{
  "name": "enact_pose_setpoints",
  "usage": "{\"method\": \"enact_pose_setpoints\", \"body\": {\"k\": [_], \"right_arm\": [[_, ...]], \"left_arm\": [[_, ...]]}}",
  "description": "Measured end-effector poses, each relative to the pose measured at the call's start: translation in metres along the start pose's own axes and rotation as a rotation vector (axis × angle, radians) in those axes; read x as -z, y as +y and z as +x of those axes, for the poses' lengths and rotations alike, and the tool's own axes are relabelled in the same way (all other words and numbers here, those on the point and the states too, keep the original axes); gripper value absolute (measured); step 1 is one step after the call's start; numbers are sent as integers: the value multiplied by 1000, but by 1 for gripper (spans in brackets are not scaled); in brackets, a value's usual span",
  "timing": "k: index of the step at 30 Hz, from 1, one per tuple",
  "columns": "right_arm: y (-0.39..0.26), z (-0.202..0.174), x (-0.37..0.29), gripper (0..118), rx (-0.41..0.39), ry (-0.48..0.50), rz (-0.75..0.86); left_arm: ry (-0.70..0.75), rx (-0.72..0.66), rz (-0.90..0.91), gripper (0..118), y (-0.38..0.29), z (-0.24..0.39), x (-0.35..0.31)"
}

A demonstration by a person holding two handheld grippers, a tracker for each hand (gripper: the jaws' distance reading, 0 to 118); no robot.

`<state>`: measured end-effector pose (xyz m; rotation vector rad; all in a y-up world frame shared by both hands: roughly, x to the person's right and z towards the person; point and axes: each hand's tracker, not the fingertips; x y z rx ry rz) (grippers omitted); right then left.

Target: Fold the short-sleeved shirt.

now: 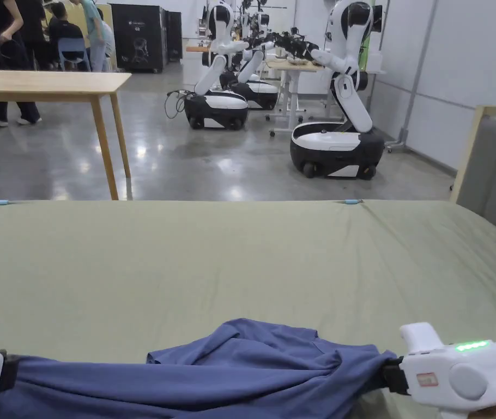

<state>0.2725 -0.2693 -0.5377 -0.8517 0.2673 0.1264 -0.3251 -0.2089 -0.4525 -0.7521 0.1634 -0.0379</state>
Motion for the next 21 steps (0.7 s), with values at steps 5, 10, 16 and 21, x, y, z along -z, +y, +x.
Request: {"method": "enact_pose_setpoints", "body": {"k": [5, 10, 16, 21], "right_arm": [[55, -18, -88, 15, -18, -17, 185], [122, -34, -167, 15, 7, -43, 368], [191, -27, -243, 15, 136, -74, 555], [246, -17, -282, 15, 166, -136, 651]], "left_arm": [[26, 28, 144, 2, 54, -12, -47], [46, 20, 286, 2, 118, -24, -101], [46, -20, 423, 2, 186, -40, -144], [35, -67, 507, 2, 247, -55, -166]]}}
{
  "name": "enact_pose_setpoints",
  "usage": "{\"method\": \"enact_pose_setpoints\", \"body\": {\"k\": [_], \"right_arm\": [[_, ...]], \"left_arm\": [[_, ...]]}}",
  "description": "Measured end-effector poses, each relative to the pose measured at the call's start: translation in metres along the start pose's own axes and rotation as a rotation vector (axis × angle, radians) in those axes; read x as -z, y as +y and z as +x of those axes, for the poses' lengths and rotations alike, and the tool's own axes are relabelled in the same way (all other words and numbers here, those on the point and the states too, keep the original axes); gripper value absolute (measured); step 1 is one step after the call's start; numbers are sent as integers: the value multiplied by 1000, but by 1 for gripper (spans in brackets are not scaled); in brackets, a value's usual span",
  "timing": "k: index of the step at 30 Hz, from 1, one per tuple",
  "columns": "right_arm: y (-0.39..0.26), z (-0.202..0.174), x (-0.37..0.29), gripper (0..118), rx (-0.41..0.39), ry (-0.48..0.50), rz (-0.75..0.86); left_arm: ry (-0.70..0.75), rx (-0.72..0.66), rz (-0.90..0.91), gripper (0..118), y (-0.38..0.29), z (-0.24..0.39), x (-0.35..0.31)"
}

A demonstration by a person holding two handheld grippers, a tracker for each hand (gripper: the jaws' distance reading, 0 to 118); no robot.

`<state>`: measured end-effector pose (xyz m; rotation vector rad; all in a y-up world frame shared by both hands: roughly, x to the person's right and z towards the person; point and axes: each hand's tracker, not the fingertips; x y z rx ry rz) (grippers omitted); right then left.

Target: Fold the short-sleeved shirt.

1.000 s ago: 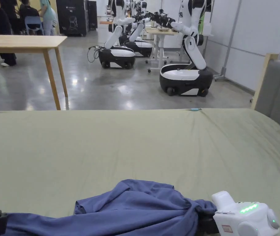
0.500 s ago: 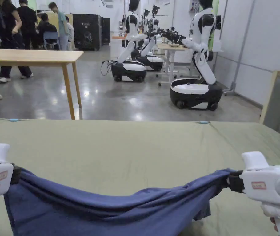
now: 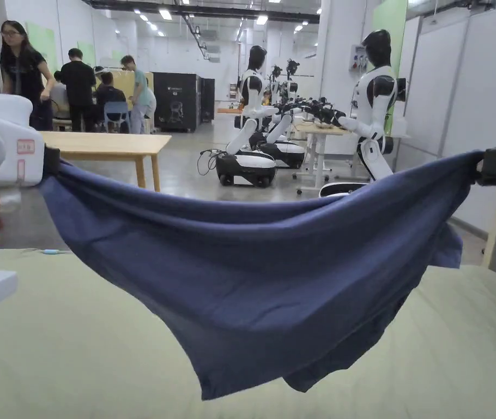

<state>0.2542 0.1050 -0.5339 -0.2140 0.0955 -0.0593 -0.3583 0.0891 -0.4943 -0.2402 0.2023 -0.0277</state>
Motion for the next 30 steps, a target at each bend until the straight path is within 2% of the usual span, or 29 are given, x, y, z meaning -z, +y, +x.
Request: {"method": "enact_pose_setpoints", "body": {"k": [5, 10, 15, 21, 24, 27, 30], "right_arm": [[33, 1, 20, 15, -21, -60, 37], [25, 0, 46, 15, -41, -76, 38], [-30, 5, 85, 15, -38, -85, -28], [-116, 13, 120, 15, -54, -144, -150], [-137, 21, 113, 15, -47, -148, -181], [-153, 28, 83, 15, -107, -137, -199], [-176, 38, 36, 15, -122, -95, -224]], "left_arm": [[32, -20, 58, 2, 35, -6, 22], [30, -51, 62, 2, 30, -9, 55], [19, -81, -3, 2, -30, 0, 90], [-15, -105, -83, 2, -116, 18, 106], [-38, -94, -119, 2, -141, 20, 101], [-68, -119, -122, 2, -152, 13, 77], [-113, -88, -149, 2, -166, 6, 38]]}}
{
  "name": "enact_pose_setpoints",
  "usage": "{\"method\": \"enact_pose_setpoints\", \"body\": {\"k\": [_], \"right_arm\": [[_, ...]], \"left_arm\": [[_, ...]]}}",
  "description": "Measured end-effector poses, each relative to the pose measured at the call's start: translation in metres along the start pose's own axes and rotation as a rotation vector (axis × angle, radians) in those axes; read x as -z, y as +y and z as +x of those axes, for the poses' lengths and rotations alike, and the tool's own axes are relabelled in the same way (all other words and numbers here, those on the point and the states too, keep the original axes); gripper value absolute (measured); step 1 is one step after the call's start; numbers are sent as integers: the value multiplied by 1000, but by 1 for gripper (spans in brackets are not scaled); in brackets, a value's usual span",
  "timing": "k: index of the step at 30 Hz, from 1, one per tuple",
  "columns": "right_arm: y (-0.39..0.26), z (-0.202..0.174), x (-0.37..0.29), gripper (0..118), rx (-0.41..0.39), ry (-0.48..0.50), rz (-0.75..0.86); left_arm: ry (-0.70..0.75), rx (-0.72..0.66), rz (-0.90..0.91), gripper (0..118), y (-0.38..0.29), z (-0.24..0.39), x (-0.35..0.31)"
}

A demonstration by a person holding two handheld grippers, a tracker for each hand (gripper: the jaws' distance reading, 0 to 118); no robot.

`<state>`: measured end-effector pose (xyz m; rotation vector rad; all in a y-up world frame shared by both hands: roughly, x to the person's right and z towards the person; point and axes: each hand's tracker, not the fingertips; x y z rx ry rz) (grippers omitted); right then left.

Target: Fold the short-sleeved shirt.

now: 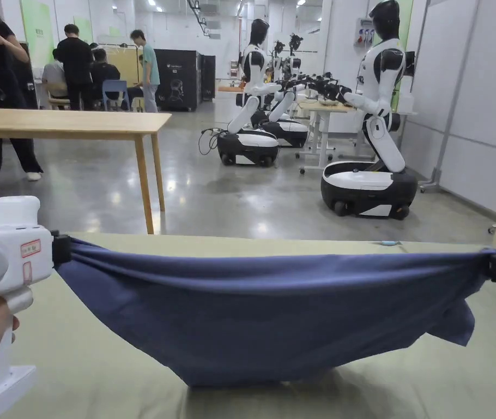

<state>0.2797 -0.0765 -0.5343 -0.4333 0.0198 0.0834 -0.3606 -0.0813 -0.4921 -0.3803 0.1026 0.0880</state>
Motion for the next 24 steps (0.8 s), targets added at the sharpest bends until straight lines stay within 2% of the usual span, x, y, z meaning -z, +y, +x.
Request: {"method": "enact_pose_setpoints", "body": {"k": [3, 6, 9, 11, 12, 14, 15, 16, 17, 18, 19, 20, 21, 24], "right_arm": [[-53, 3, -42, 15, -65, 34, -45], [-123, 2, -70, 15, -130, 78, -152], [-204, -6, -81, 15, -153, 115, -287], [-252, -7, -75, 15, -185, 104, -351], [-271, -9, -74, 15, -172, 110, -371], [-290, -5, -72, 15, -79, 99, -403], [-293, -1, -71, 15, -27, 101, -398], [-291, 3, -72, 19, 3, 97, -391], [-284, 5, -75, 34, 13, 97, -384], [-270, 4, -84, 67, 1, 95, -354], [-258, 1, -93, 87, -7, 103, -302], [-240, -7, -104, 99, -16, 116, -228], [-222, -19, -113, 105, -26, 139, -151], [-177, -68, -133, 109, -24, 219, 55]], "left_arm": [[-68, 59, -67, 2, -39, -4, -41], [-63, 115, -182, 2, -97, -10, -77], [-86, 113, -322, 2, -166, -17, -99], [-76, 93, -414, 2, -205, -23, -103], [-55, 68, -441, 2, -220, -26, -103], [-42, 50, -461, 3, -238, -31, -103], [-35, 40, -460, 7, -238, -32, -104], [-19, 39, -455, 17, -235, -31, -107], [-4, 46, -445, 40, -230, -29, -111], [-5, 66, -423, 89, -221, -25, -117], [-9, 90, -381, 113, -212, -18, -124], [-19, 117, -304, 118, -199, -6, -137], [-29, 126, -244, 118, -187, 6, -145], [-70, 116, -103, 118, -166, 43, -152]]}}
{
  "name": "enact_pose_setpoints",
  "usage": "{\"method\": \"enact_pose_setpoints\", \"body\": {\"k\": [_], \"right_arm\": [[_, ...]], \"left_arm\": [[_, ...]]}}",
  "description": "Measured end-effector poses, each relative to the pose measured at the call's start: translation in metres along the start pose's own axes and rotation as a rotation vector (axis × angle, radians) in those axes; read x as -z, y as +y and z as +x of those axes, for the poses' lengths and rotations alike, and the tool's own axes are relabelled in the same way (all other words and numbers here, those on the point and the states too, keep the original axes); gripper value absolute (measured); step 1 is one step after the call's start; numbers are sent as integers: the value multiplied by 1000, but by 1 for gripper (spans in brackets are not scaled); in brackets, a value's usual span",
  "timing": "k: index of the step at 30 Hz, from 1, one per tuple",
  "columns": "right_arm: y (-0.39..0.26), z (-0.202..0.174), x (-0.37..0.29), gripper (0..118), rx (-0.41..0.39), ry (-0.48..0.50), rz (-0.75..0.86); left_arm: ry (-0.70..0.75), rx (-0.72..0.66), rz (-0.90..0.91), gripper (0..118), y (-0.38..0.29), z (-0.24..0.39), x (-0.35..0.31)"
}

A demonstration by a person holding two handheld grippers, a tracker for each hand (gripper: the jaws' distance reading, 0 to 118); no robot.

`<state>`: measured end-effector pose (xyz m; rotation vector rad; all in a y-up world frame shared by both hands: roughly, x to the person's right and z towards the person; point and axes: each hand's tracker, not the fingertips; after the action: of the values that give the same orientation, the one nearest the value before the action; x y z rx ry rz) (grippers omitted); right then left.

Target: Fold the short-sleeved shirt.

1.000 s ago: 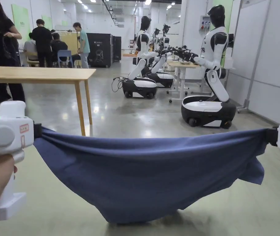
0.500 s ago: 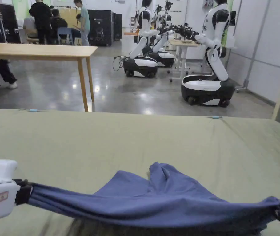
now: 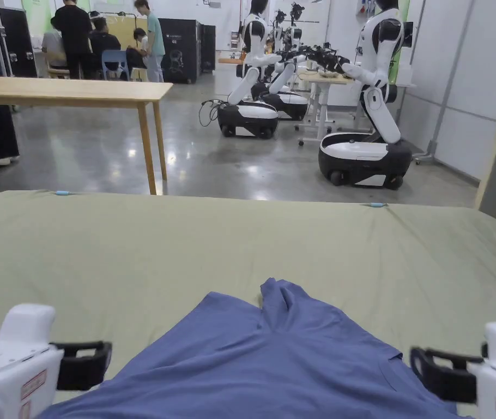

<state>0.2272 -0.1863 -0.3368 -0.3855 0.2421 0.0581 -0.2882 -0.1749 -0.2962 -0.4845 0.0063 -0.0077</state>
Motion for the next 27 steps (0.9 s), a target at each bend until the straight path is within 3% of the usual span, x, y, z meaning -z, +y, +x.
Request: {"method": "enact_pose_setpoints", "body": {"k": [3, 4, 5, 6, 7, 8, 10, 16, 21, 22, 23, 24, 25, 26, 27], "right_arm": [[25, -47, 7, 108, 33, 3, 175], [28, -57, 10, 103, 39, 5, 189], [30, -65, 13, 86, 50, 21, 200], [31, -74, 16, 38, 53, 17, 209], [30, -78, 21, 3, 47, 0, 205], [32, -85, 26, 2, 22, -35, 186], [33, -89, 30, 2, 29, 38, 169], [27, -104, 33, 2, -30, 51, 155], [12, -114, 46, 2, 2, 118, 78], [9, -117, 49, 2, 4, 118, 75], [6, -121, 52, 2, 6, 124, 68], [3, -124, 56, 2, 8, 131, 53], [1, -127, 60, 2, 10, 135, 39], [-1, -129, 63, 2, 11, 140, 29], [-4, -131, 66, 2, 9, 143, 20]], "left_arm": [[43, 7, 123, 116, 13, 35, 2], [54, 3, 138, 110, 10, 39, 3], [43, -3, 144, 93, 12, 46, 4], [25, 0, 149, 43, 13, 50, 4], [33, 4, 151, 1, 14, 53, 5], [49, 10, 152, 0, 10, 51, 11], [-12, -4, 132, 0, 11, 46, 10], [57, 23, 3, 0, -11, -11, 10], [64, -122, -164, 0, -47, -79, 13], [77, -138, -188, 10, -54, -85, 14], [99, -138, -208, 32, -62, -89, 18], [111, -143, -234, 85, -68, -88, 23], [102, -169, -261, 113, -76, -90, 30], [80, -192, -254, 118, -81, -92, 34], [61, -225, -265, 115, -81, -89, 38]]}}
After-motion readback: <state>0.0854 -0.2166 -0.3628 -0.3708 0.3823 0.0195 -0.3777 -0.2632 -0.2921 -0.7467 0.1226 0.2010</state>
